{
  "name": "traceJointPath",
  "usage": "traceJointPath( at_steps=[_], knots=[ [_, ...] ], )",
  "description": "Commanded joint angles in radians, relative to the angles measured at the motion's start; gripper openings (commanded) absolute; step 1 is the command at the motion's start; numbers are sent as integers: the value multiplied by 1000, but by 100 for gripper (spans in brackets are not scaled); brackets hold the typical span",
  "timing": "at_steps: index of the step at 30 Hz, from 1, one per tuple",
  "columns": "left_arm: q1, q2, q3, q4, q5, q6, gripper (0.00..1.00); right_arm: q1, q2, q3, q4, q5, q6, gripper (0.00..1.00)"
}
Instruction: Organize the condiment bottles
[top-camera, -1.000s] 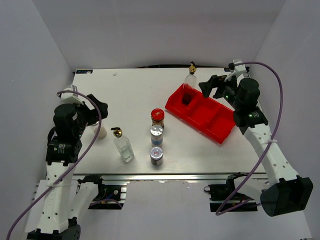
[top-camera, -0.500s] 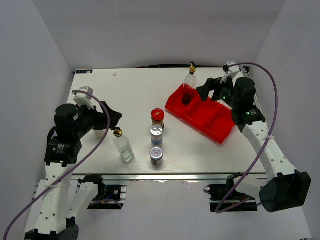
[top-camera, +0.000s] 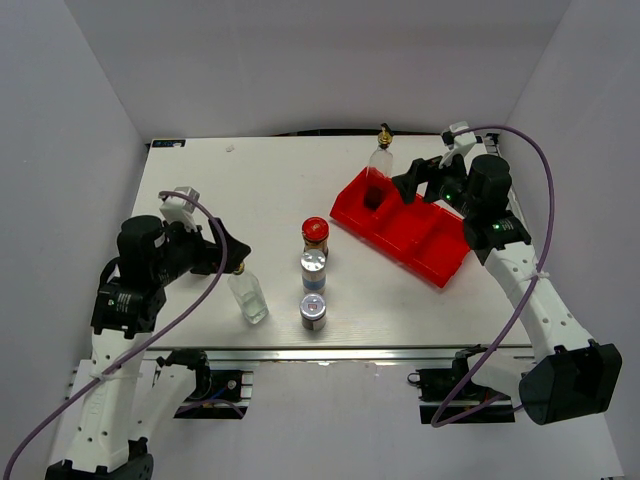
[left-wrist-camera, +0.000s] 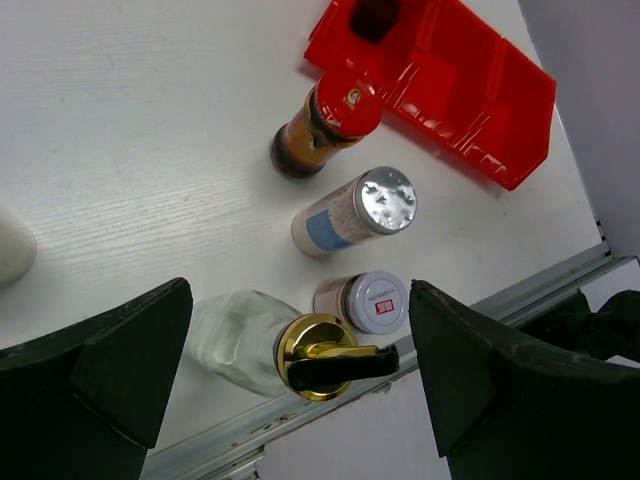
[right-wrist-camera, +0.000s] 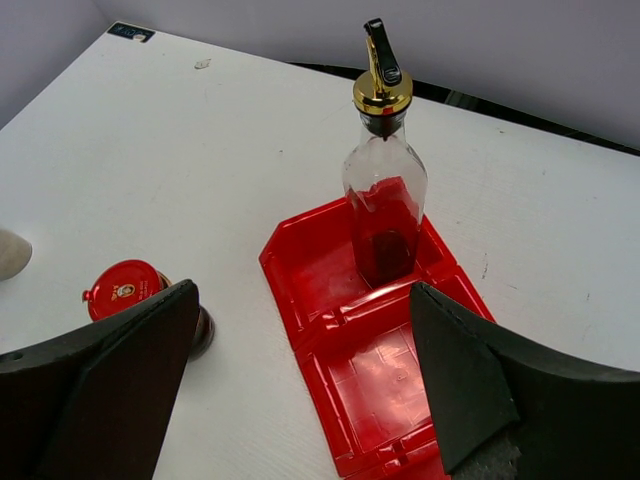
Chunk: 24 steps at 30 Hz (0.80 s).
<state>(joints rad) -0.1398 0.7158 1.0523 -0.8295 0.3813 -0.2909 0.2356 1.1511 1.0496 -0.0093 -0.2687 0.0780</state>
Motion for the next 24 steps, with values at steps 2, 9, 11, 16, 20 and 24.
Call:
traceJointPath(
  at_steps=[2,9,11,16,20,24],
  knots=[
    [-6,-9,-35,-33,-10,18,98,-4,-17,15,14,-9,-18,89],
    [-35,-42,-77,-34,-32,25,98,-4,-14,12,25,0,-18,89],
    [-40,-41,-83,-30,-19,33,98,-4,-13,10,25,5,-21,89],
    [-67,-29,-97,-14,-19,36,98,-4,-10,10,28,11,-24,89],
    [-130,2,-110,-13,-80,36,98,-4,-7,9,28,22,-29,89],
    [-188,34,-100,-16,-188,36,95,-4,-10,6,31,25,-32,89]
  ],
)
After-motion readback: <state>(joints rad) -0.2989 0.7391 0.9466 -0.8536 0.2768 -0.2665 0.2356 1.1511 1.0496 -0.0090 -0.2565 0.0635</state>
